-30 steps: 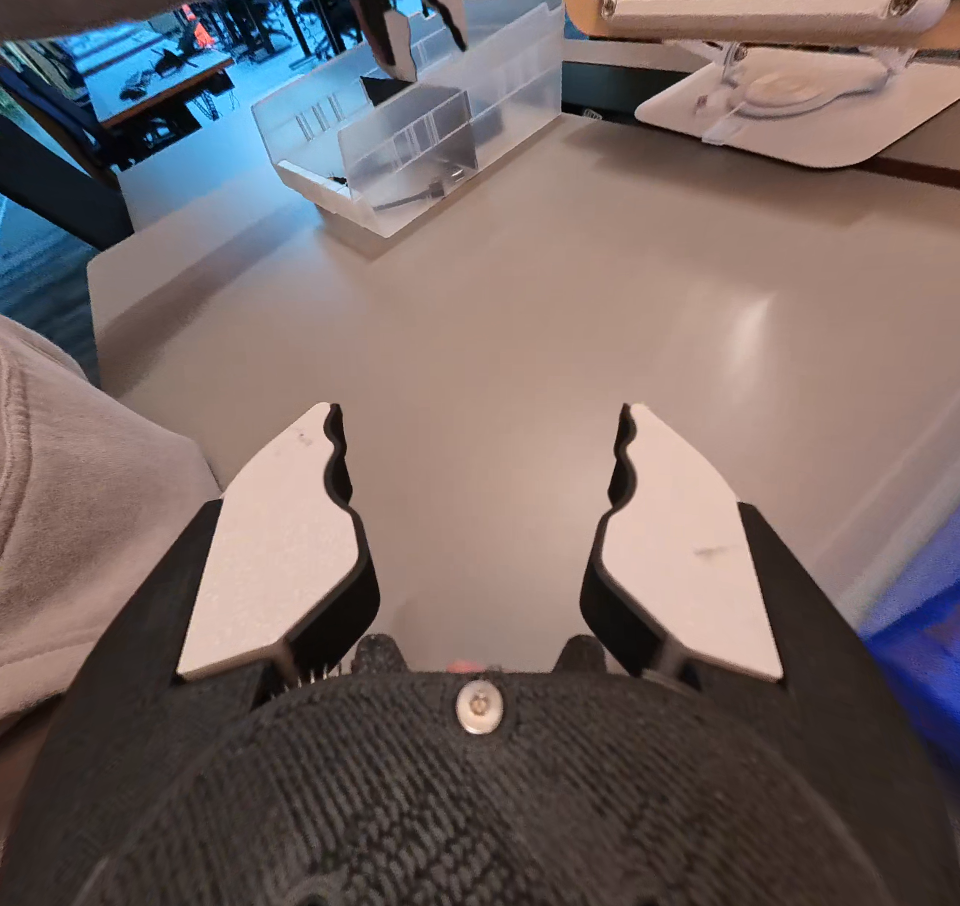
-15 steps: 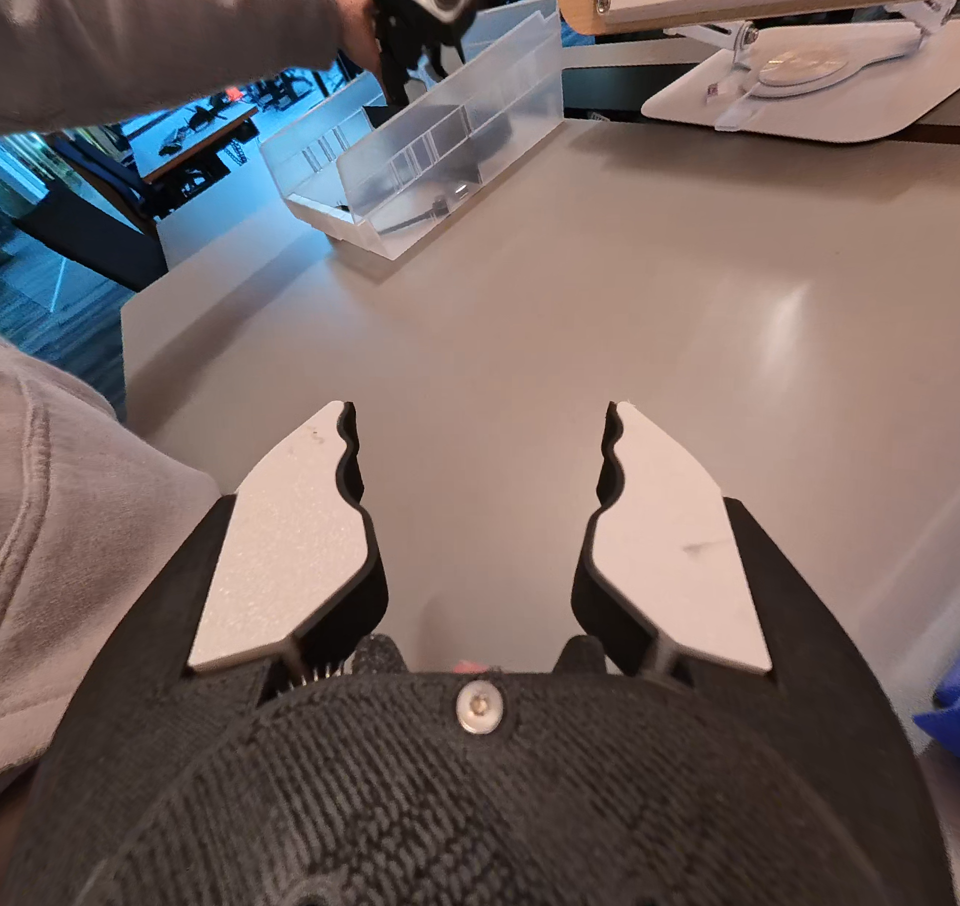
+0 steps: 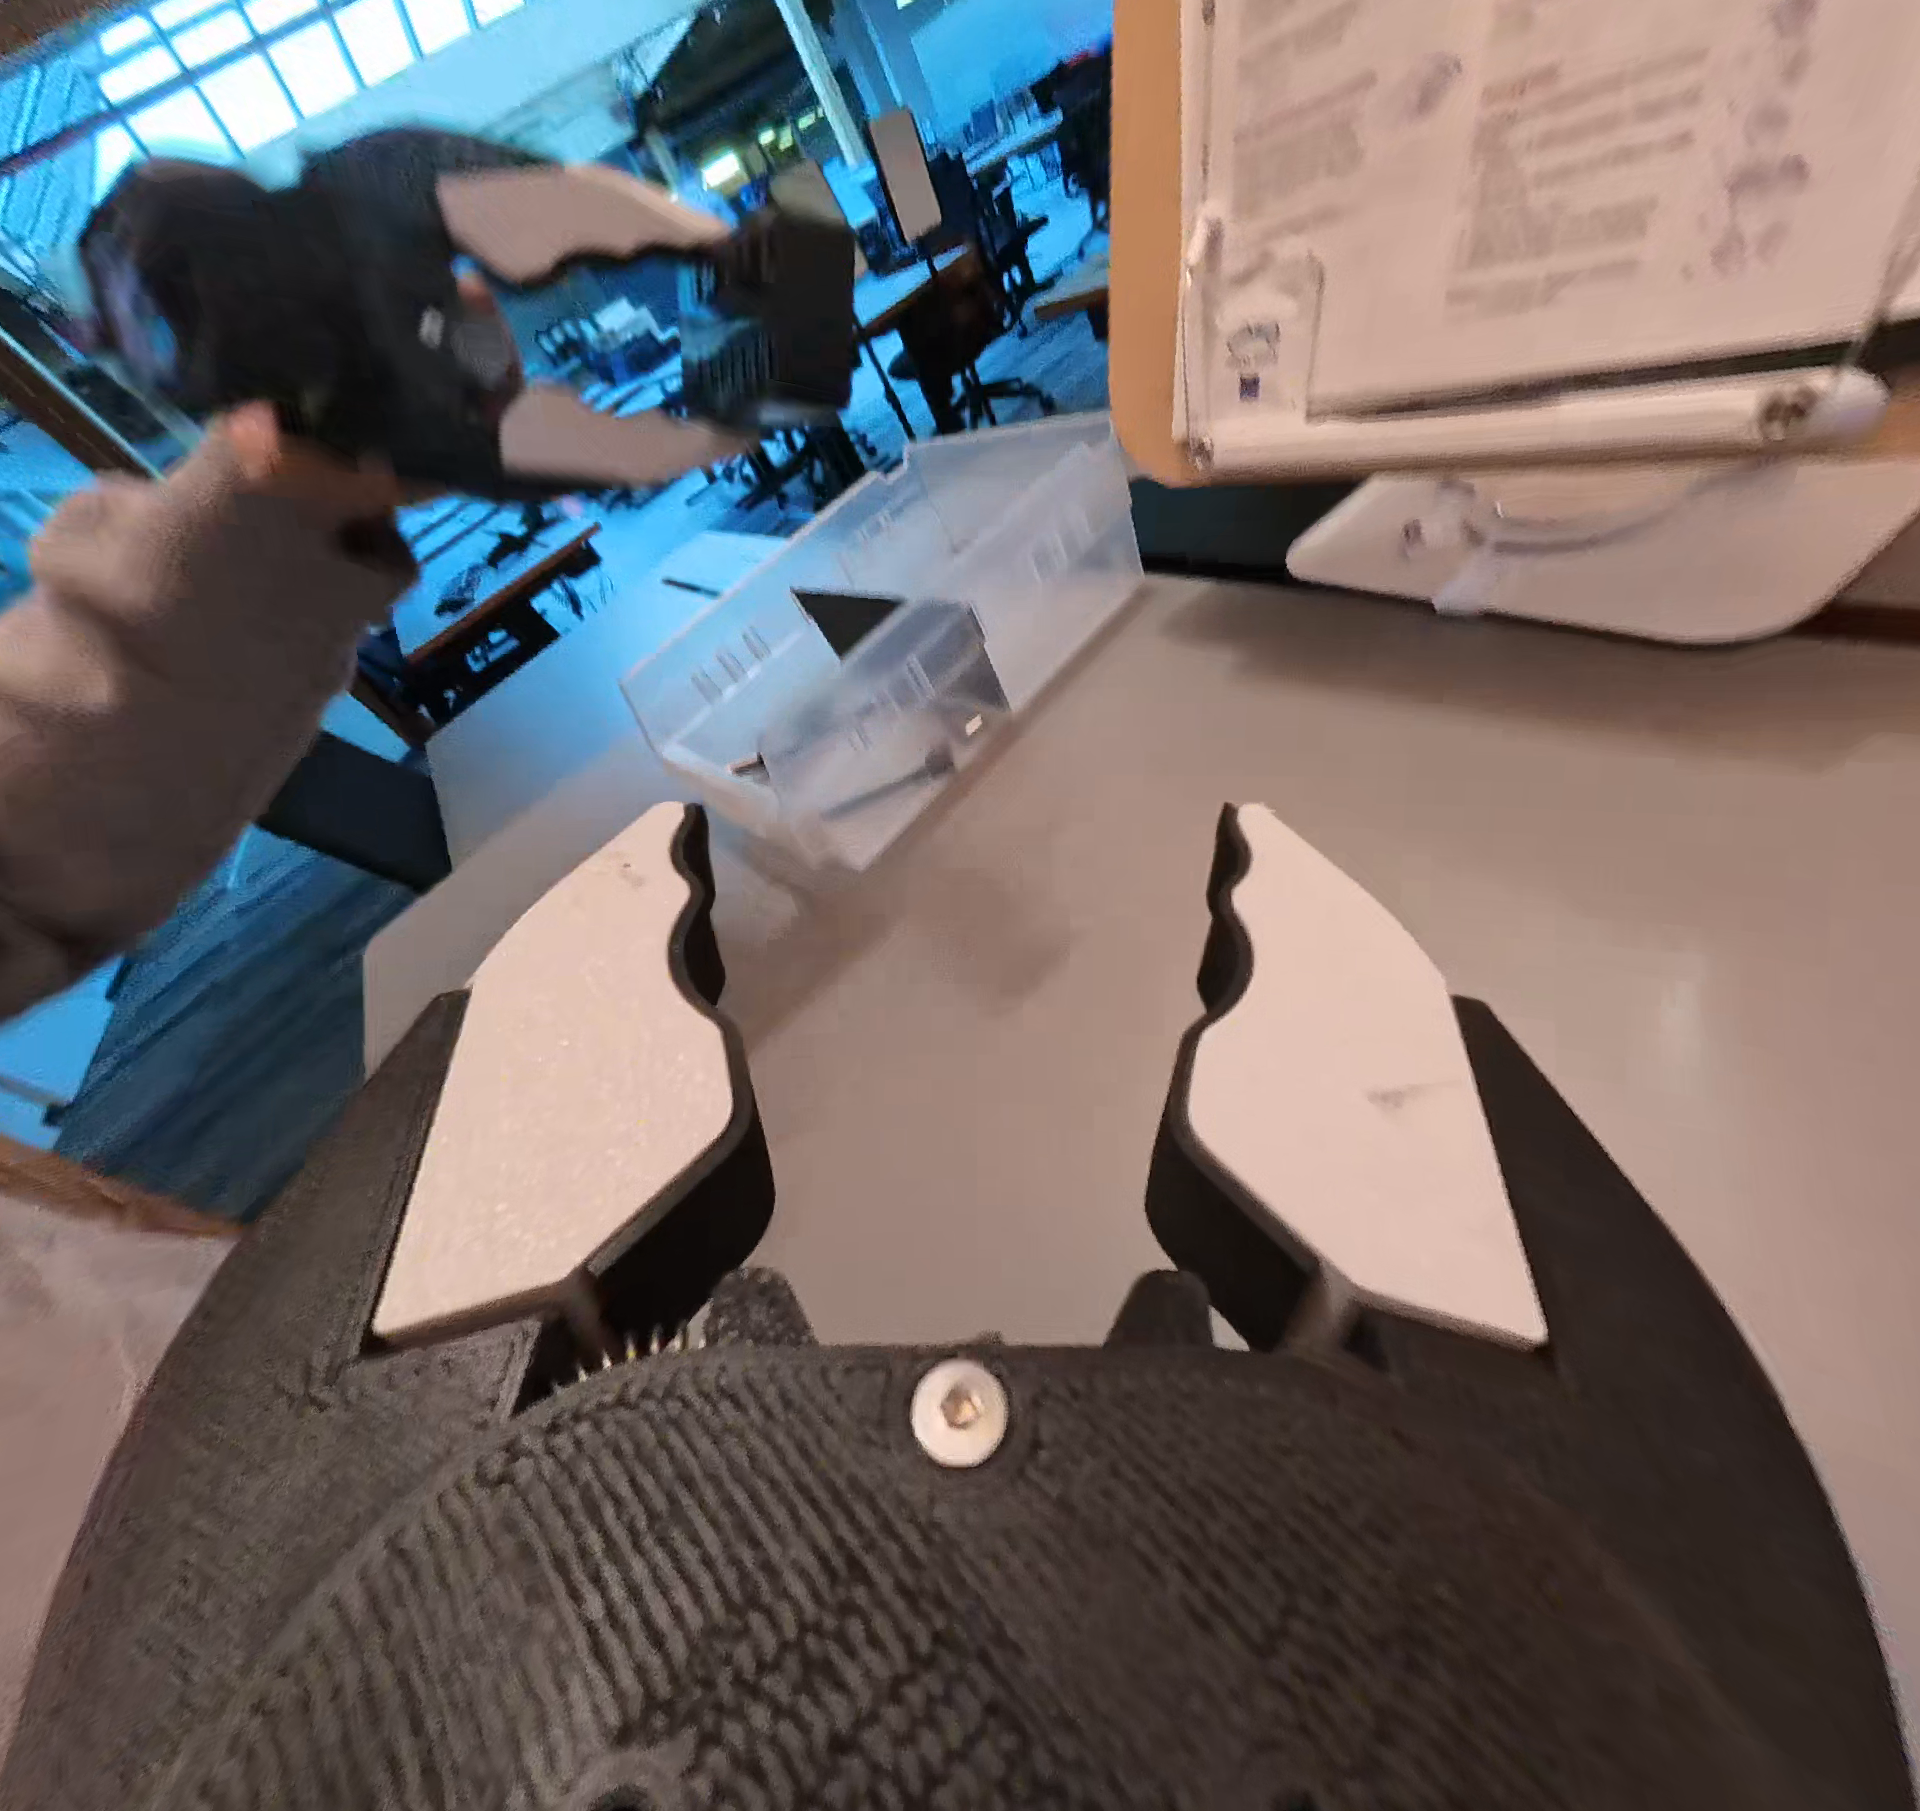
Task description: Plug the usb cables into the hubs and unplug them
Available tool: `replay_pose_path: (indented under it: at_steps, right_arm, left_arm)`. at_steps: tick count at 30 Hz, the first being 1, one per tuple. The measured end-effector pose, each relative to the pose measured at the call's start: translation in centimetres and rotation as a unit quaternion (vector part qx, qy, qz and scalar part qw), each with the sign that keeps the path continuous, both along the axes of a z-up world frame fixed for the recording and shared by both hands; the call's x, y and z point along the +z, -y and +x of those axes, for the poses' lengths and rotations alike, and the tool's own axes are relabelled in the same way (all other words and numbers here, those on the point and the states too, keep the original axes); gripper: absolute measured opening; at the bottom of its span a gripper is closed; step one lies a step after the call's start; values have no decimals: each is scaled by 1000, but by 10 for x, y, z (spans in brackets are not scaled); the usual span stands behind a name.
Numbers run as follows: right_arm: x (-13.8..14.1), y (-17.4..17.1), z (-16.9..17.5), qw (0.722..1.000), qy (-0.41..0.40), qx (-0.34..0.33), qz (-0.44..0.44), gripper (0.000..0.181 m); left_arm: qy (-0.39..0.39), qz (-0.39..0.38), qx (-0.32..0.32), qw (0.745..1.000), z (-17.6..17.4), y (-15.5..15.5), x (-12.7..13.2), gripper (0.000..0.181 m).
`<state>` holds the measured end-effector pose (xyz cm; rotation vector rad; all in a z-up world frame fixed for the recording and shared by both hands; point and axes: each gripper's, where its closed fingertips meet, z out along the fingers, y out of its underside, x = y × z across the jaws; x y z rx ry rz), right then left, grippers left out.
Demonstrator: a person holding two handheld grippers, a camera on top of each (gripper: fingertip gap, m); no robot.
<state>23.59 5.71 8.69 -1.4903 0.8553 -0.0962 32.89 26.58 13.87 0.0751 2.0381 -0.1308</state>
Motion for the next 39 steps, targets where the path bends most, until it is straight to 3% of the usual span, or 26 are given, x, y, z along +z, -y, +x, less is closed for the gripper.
replay_pose_path:
  at_steps: [1, 4, 7, 10, 15, 18, 20, 21, 22, 23, 25, 27, 28, 29, 31, 34, 36, 39]
  right_arm:
    - [10, -9, 5, 1000, 8, -2, 10, 91]
    - [32, -37, 7, 999, 24, 24, 35, 81]
    - [31, -51, 3, 998, 21, 49, 15, 66]
    - [26, -61, -18, 993, 25, 112, 11, 31]
    - [19, -58, -31, 990, 51, 130, -7, 29]
    - [31, -49, -32, 990, 60, 121, 42, 29]
    - [41, -38, -29, 990, 76, 102, 62, 29]
    - [44, -32, -28, 990, 85, 92, 68, 29]
    - [48, -26, -29, 988, 92, 92, 81, 30]
    - [51, -21, -29, 987, 92, 91, 97, 29]
    - [60, -15, -35, 979, 98, 106, 143, 30]
    - [67, -11, -40, 971, 97, 115, 187, 29]
    - [68, -11, -43, 967, 97, 127, 197, 29]
    - [67, -14, -47, 965, 98, 140, 200, 29]
    - [62, -20, -49, 968, 92, 137, 188, 30]
    - [58, -30, -53, 967, 85, 144, 191, 30]
    - [58, -34, -57, 964, 81, 155, 202, 30]
    - [50, -38, -61, 963, 60, 179, 193, 29]
  left_arm:
    - [16, -5, -16, 1000, -15, 21, -2, 56]
    - [61, -16, -65, 996, -51, 73, -10, 56]
    - [90, -10, -101, 991, -73, 102, -17, 57]
    - [112, -14, -114, 987, -83, 113, -20, 56]
    - [122, -35, -148, 981, -92, 119, -26, 57]
    - [107, -122, -141, 977, -96, 120, -18, 59]
    - [41, -248, -103, 963, -96, 113, -15, 65]
    - [-18, -334, -86, 938, -99, 113, -17, 66]
    - [-93, -430, -76, 895, -105, 116, -19, 68]
    - [-178, -526, -73, 829, -114, 123, -21, 70]
    - [-348, -667, -90, 653, -134, 137, -20, 68]
    - [-455, -742, -129, 475, -150, 143, -10, 57]
    - [-470, -762, -145, 421, -153, 143, -7, 54]
    - [-467, -776, -158, 394, -153, 144, -6, 48]
    - [-451, -789, -180, 376, -155, 148, -4, 47]
    - [-445, -790, -190, 377, -156, 159, -3, 48]
    - [-421, -799, -201, 378, -153, 159, -3, 27]
    - [-410, -799, -222, 381, -153, 156, -7, 26]
